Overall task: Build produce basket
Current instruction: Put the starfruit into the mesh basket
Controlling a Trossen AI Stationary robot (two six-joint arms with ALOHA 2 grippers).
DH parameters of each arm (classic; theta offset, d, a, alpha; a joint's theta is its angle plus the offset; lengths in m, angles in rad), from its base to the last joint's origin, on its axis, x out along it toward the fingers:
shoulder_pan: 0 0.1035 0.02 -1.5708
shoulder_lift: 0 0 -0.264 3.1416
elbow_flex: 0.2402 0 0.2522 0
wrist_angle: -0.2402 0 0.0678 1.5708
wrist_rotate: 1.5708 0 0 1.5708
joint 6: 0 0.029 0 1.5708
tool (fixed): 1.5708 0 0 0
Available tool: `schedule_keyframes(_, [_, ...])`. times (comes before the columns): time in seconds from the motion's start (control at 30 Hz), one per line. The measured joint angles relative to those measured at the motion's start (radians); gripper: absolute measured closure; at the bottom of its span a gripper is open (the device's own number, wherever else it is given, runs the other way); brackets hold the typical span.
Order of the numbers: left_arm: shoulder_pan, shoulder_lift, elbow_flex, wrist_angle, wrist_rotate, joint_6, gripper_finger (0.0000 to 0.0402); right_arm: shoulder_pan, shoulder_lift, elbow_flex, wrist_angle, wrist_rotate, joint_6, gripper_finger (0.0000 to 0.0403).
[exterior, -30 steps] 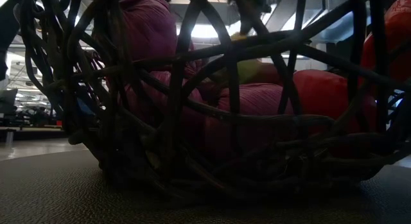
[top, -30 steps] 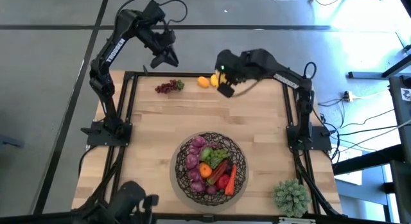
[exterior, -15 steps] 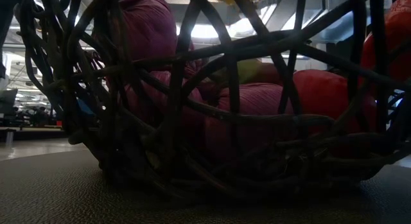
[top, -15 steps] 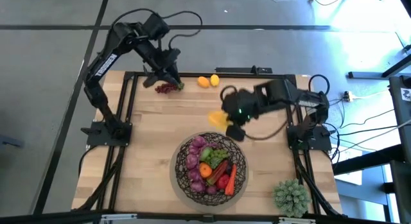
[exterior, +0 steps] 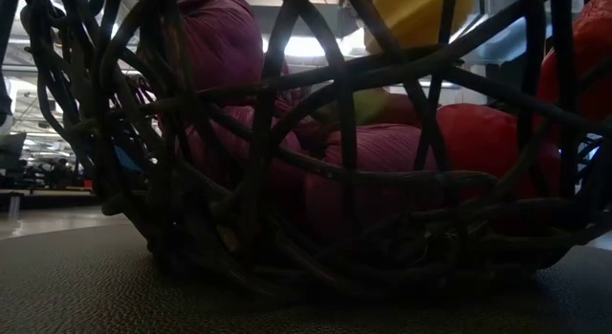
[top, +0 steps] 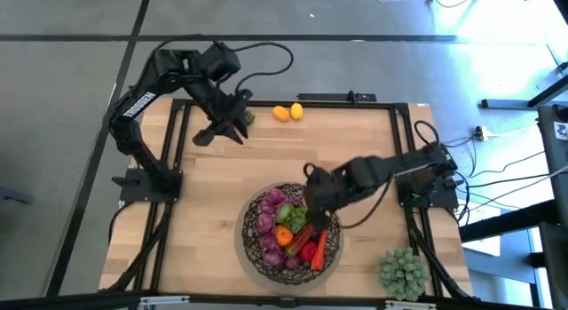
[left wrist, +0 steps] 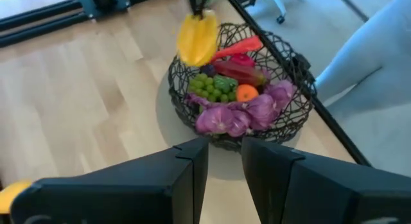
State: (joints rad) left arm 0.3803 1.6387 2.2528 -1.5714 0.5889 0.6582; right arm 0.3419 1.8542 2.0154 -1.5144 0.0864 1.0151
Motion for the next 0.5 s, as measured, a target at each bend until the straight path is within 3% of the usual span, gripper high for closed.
schedule_keyframes(0.13, [-0.021, 0.004, -0.001, 0.0, -0.023, -0.001, 0.0317, 0.033, 0.0, -0.076, 0.12, -0.051, 0.045, 0.0403])
schedule_keyframes(0.5, [-0.024, 0.003, 0.0, 0.0, -0.023, -0.001, 0.0317, 0.07, 0.0, -0.273, 0.17, -0.064, 0.296, 0.0403])
